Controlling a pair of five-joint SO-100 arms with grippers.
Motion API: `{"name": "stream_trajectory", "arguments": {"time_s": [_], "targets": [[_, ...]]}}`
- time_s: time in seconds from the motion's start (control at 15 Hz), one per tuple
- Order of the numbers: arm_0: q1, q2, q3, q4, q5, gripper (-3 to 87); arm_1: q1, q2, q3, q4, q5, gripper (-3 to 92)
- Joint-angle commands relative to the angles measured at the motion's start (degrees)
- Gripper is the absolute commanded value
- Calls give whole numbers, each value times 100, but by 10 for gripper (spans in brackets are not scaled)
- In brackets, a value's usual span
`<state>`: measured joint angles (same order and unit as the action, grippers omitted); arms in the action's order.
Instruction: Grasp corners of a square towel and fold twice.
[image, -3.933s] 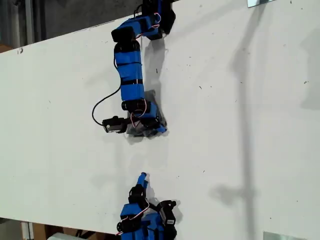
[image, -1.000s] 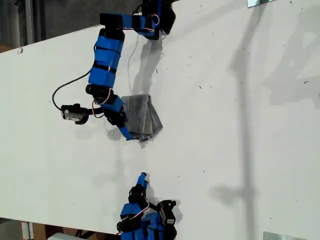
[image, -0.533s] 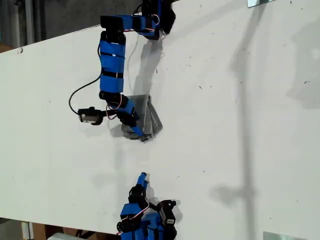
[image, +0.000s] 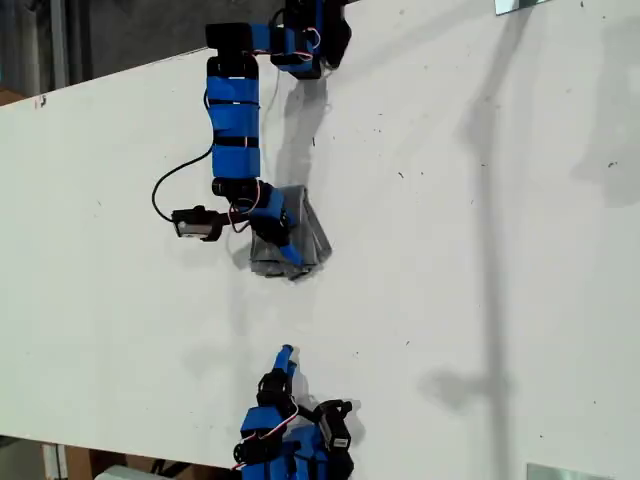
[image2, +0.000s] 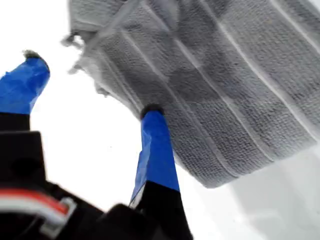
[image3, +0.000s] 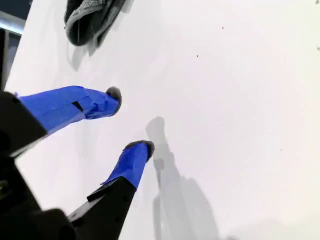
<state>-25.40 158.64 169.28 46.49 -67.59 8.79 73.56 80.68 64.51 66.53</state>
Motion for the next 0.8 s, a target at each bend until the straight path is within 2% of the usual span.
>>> {"name": "stream_trajectory", "arguments": {"time_s": [0.0,0.13,0.27,0.33,0.47,0.53,0.67,0.73], "targets": [[-62,-26,-53,-105,-105,148,-132,1450,-35,773,18,444],[-44,0,-53,-70,-114,146,-158,3401,984,1222,237,299],[-149,853,114,571,-483,146,-554,6214,3076,1037,800,217],[-158,1811,325,1011,-589,146,-703,7673,4122,1028,1063,208],[-44,4061,387,2637,-738,146,-800,10819,6144,1081,1468,208],[-18,4017,97,2979,-738,146,-809,11522,6680,1301,1652,208],[237,4017,9,2865,-817,146,-1090,11522,7163,958,1617,210],[246,4017,132,2821,-835,146,-1134,11522,7339,1116,1661,211]]}}
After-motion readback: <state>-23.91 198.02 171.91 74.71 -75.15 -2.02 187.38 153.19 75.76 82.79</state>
